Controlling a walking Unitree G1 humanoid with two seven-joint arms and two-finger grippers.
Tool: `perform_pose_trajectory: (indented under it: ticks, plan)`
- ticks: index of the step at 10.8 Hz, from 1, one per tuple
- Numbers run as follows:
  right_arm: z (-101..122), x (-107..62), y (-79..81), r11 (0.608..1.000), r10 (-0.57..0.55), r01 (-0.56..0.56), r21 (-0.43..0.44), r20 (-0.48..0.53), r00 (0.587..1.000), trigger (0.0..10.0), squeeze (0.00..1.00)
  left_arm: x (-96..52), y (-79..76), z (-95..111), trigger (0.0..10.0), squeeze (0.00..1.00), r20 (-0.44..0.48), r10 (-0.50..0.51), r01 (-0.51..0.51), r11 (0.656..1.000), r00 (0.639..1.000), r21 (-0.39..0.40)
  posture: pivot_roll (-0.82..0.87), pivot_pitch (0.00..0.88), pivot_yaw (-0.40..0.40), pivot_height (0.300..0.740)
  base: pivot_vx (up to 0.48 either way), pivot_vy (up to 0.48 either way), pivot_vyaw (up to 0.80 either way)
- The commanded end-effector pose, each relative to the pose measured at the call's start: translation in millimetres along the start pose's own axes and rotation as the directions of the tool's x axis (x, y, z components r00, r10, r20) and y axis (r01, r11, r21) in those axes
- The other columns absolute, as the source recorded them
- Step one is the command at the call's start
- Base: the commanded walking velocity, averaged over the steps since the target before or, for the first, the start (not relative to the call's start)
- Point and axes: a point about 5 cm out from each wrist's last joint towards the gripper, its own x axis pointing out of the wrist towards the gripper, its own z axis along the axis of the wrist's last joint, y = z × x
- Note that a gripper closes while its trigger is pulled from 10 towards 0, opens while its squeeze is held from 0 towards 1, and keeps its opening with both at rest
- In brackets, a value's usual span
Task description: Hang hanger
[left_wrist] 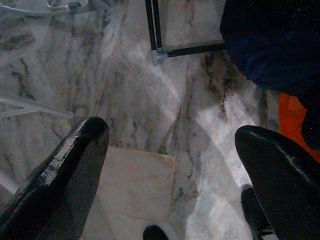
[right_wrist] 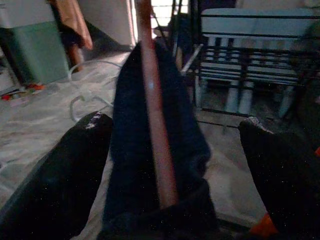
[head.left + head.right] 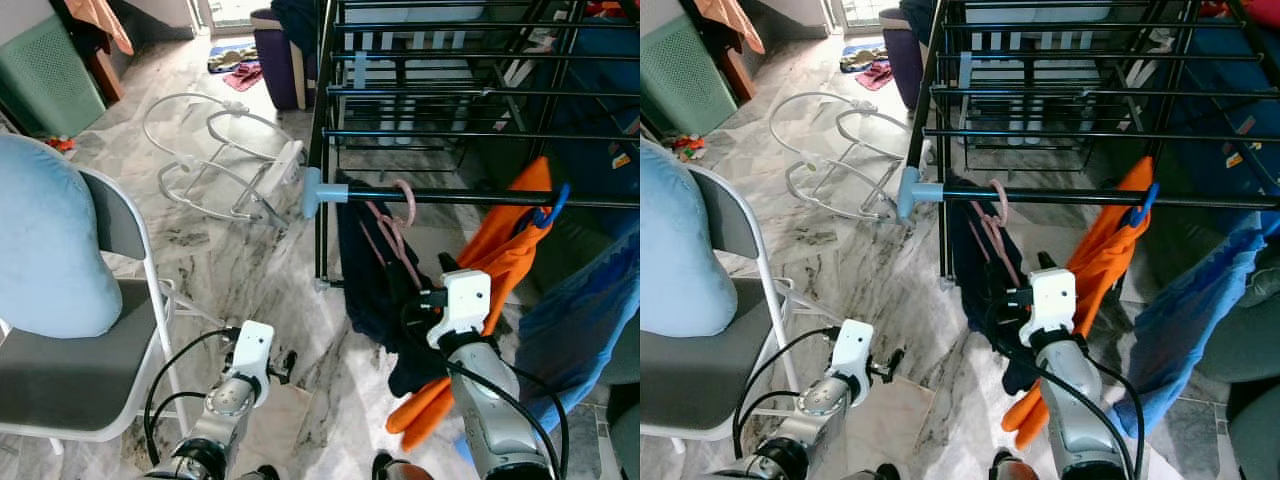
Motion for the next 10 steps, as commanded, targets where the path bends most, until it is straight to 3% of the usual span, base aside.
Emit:
perform_pose_trajectory:
  ticks: [1,4,10]
  plan:
    - [4.0,-0.6,1.5,1.0,0.015,-0.015,0.0,0.024,1.0,10.0,1.0,-1.2,1.3,-5.8,10.0,0.0,-0.033,0.014,-0.014,1.0,0.999,-0.003,-0.21,0.118,0.073,0.74,0.0,0.0,0.0]
    - [7.2,1.3,-3.7,0.999,0.033,-0.033,-0.006,0.024,0.999,10.0,1.0,-1.2,1.1,-6.5,10.0,0.0,-0.039,0.033,-0.033,0.999,0.999,0.0,-0.21,0.115,0.069,0.74,0.0,0.0,0.0]
    - [6.1,2.3,-5.9,0.999,0.051,-0.051,-0.007,0.013,0.999,10.0,1.0,-2.3,2.8,-9.6,10.0,0.0,-0.051,0.044,-0.044,0.999,0.998,0.006,-0.22,0.11,0.068,0.74,-0.266,0.0,0.0]
